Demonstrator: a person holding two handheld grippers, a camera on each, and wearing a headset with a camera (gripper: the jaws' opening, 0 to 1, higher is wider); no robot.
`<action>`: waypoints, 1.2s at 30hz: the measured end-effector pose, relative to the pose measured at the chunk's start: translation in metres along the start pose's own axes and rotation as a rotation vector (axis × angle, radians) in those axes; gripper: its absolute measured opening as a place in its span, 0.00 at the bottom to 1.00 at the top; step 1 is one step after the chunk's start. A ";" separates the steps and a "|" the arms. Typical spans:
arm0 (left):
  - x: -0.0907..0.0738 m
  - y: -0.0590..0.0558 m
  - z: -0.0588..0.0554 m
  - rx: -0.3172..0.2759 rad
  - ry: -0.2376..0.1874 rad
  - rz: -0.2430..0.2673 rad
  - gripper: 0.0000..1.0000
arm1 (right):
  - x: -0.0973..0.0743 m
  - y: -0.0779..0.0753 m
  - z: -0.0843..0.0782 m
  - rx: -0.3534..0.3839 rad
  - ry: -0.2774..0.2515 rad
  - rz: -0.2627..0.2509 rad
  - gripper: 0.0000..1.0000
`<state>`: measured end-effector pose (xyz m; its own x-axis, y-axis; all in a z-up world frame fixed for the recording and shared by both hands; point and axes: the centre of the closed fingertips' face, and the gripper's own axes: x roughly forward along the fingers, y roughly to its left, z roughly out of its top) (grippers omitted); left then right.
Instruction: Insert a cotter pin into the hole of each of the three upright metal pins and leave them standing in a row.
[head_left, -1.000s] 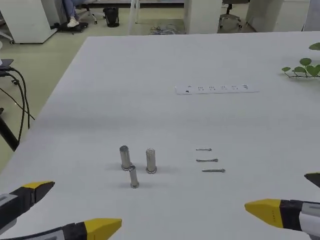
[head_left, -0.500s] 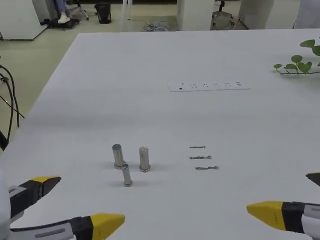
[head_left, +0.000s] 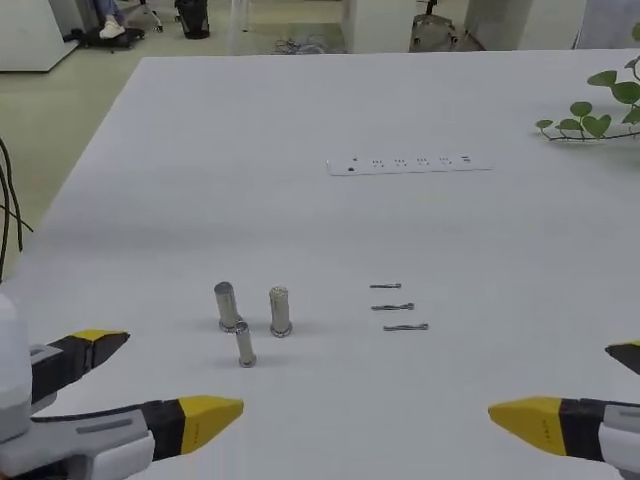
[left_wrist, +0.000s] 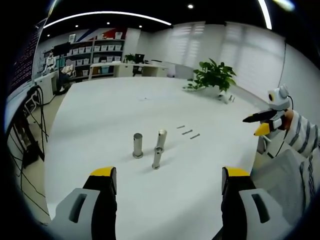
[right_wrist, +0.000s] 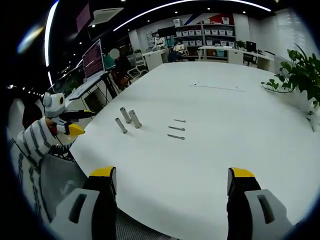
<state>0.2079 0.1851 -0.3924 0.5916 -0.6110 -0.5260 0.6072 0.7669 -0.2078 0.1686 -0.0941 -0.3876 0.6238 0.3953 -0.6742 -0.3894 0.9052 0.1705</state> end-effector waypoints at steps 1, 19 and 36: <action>0.001 0.001 0.000 0.003 0.004 0.000 0.84 | 0.000 0.000 0.000 0.001 0.001 0.001 0.91; 0.038 0.008 -0.001 -0.007 0.061 0.002 0.67 | 0.004 0.002 -0.005 0.009 0.017 0.014 0.91; 0.077 0.011 -0.009 0.005 0.125 0.046 0.46 | 0.009 0.003 -0.008 0.018 0.026 0.026 0.90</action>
<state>0.2553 0.1477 -0.4429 0.5480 -0.5456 -0.6340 0.5837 0.7924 -0.1774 0.1677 -0.0884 -0.3991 0.5958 0.4144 -0.6879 -0.3926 0.8976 0.2006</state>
